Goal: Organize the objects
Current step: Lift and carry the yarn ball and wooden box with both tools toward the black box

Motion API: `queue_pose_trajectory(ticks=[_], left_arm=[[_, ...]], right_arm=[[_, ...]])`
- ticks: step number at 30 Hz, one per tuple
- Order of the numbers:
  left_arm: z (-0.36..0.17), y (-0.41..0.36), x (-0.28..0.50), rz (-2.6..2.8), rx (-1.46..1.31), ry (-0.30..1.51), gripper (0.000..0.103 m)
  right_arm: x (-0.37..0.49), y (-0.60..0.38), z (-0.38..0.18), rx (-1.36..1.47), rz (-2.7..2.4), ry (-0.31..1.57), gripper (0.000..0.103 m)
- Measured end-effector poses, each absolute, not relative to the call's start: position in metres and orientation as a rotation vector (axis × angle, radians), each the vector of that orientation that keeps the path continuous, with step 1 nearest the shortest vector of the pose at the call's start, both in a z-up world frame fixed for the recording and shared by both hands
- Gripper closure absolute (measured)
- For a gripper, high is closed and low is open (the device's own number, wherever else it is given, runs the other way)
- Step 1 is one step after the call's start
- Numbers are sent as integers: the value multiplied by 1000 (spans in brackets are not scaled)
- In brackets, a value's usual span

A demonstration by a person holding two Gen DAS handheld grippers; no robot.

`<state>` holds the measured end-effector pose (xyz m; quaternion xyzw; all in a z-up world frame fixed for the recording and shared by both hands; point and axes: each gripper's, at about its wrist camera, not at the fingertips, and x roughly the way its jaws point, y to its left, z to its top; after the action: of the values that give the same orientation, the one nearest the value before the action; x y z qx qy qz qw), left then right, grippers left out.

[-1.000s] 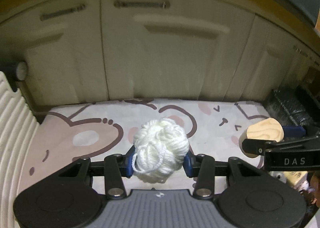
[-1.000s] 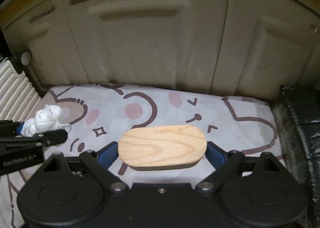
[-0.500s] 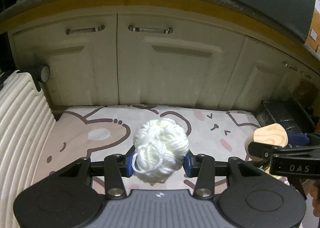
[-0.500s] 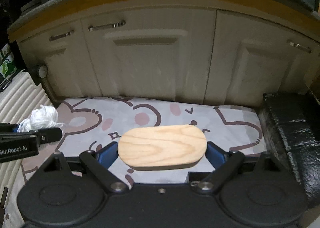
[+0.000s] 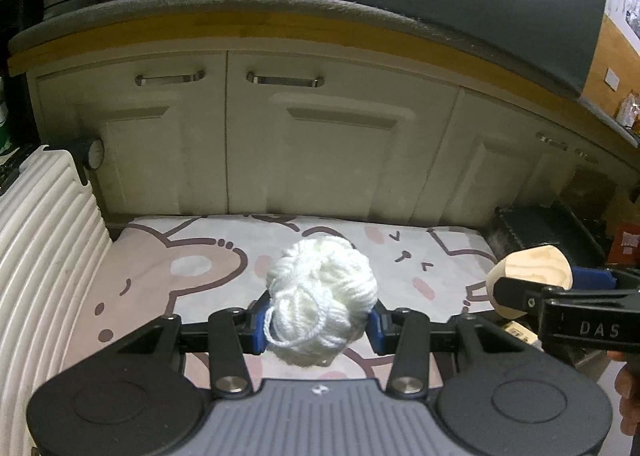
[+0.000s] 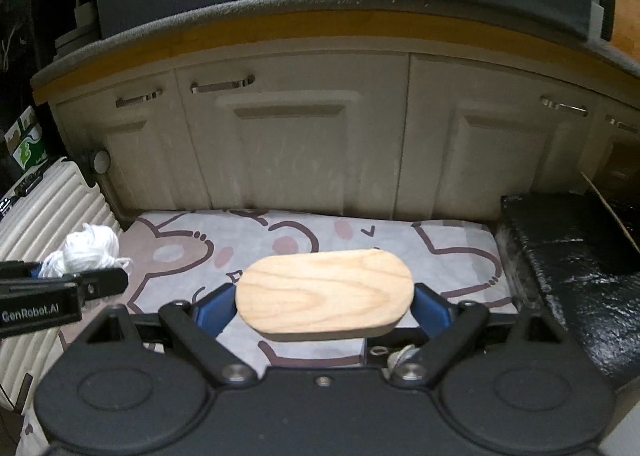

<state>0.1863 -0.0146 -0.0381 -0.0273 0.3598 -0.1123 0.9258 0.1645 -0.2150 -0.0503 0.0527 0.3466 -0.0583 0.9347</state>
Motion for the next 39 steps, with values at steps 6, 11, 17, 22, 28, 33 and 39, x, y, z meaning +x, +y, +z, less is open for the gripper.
queue_pose_trajectory(ticks=[6, 11, 17, 22, 28, 33, 39], left_arm=[[-31, -21, 179, -253, -84, 719, 57], [-30, -36, 180, -290, -96, 722, 57], [-36, -63, 184, -346, -105, 745, 57], [-42, -87, 184, -390, -99, 765, 57], [-52, -116, 183, -447, -90, 796, 57], [-63, -137, 185, -487, -89, 826, 57], [-80, -157, 192, -513, -76, 868, 57]], right_arm=[[154, -219, -44, 118, -113, 692, 10], [145, -230, -41, 118, -102, 680, 10], [135, -255, -42, 128, -123, 685, 10], [123, -283, -44, 147, -155, 686, 10], [112, -312, -49, 166, -184, 693, 10], [106, -329, -54, 183, -203, 700, 10], [104, -345, -62, 217, -224, 723, 10]])
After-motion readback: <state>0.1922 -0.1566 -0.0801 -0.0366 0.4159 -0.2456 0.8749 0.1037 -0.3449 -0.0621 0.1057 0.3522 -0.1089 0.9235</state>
